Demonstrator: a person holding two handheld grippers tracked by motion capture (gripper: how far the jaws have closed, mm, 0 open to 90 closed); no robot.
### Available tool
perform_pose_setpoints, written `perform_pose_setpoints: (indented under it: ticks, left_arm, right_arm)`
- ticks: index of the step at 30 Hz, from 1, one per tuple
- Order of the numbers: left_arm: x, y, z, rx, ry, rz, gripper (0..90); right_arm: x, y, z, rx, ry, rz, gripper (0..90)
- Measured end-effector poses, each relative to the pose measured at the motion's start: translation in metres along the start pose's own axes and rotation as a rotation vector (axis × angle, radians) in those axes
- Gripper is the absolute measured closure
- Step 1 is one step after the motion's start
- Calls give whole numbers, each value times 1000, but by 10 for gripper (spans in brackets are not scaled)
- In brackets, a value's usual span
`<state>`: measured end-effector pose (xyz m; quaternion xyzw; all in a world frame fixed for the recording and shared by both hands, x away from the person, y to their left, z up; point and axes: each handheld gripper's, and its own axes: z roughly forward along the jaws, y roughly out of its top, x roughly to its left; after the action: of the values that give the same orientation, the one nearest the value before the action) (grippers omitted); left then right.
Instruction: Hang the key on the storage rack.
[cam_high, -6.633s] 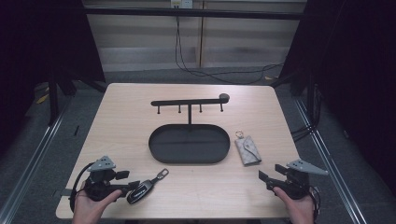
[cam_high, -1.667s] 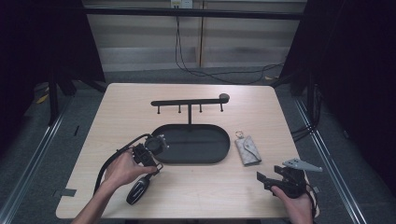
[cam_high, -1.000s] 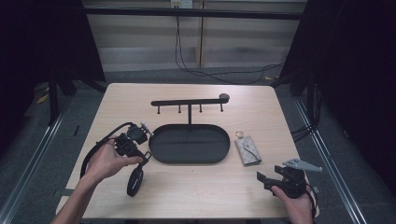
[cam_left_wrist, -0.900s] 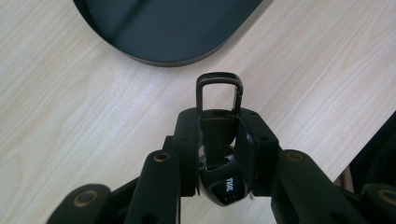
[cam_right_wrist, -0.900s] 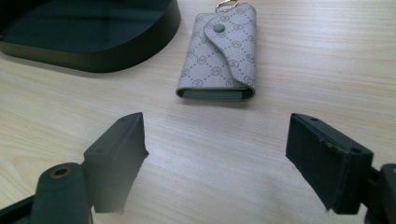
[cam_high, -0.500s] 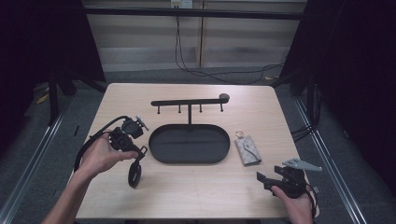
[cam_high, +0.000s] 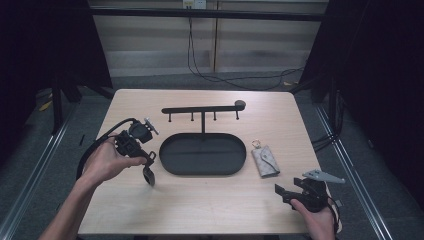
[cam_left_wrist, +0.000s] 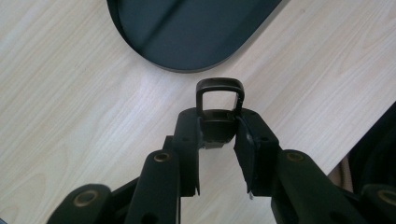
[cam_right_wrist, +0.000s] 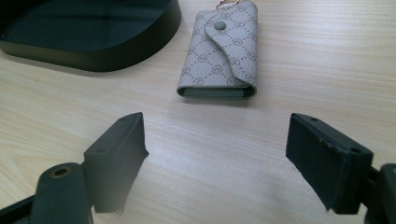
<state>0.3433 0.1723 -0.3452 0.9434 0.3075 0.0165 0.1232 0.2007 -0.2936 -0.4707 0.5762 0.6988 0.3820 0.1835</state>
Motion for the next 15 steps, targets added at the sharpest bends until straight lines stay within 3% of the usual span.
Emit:
perform_pose_setpoints:
  ticks: [15]
  left_arm:
    - [6,6,-14,6,-7,-31,707]
  right_arm:
    - [0,0,-1,-1,-2,-3,198]
